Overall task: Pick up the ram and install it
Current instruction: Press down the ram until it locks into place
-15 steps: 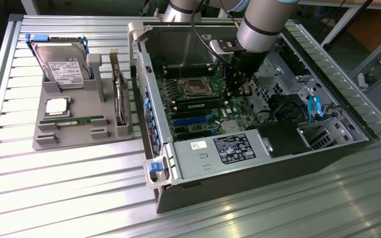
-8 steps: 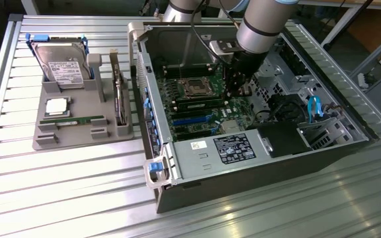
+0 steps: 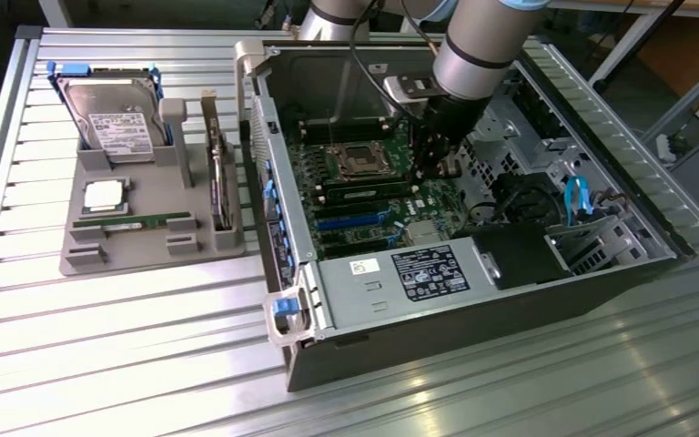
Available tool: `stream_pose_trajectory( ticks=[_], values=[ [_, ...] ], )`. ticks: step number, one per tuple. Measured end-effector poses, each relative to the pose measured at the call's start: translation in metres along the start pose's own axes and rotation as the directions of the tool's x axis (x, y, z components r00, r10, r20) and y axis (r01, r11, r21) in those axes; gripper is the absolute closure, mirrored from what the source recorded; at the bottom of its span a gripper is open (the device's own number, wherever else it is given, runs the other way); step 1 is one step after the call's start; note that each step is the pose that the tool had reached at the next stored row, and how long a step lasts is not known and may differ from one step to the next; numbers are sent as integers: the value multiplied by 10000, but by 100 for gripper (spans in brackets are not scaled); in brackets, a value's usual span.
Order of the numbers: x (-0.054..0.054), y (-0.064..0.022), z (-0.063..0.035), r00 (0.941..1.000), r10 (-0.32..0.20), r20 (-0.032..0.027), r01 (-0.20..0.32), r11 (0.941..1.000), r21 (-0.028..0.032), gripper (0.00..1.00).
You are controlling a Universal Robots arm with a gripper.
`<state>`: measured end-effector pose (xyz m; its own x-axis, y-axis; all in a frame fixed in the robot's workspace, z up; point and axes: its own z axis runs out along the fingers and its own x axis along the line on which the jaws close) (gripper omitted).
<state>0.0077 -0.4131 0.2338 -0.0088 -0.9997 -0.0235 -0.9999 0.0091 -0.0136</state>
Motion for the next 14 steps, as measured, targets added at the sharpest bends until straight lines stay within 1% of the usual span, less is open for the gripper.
stream_pose_trajectory(
  ticks=[14],
  values=[
    [2,0,21,10000,0,1,0,10000,0,91]
  ],
)
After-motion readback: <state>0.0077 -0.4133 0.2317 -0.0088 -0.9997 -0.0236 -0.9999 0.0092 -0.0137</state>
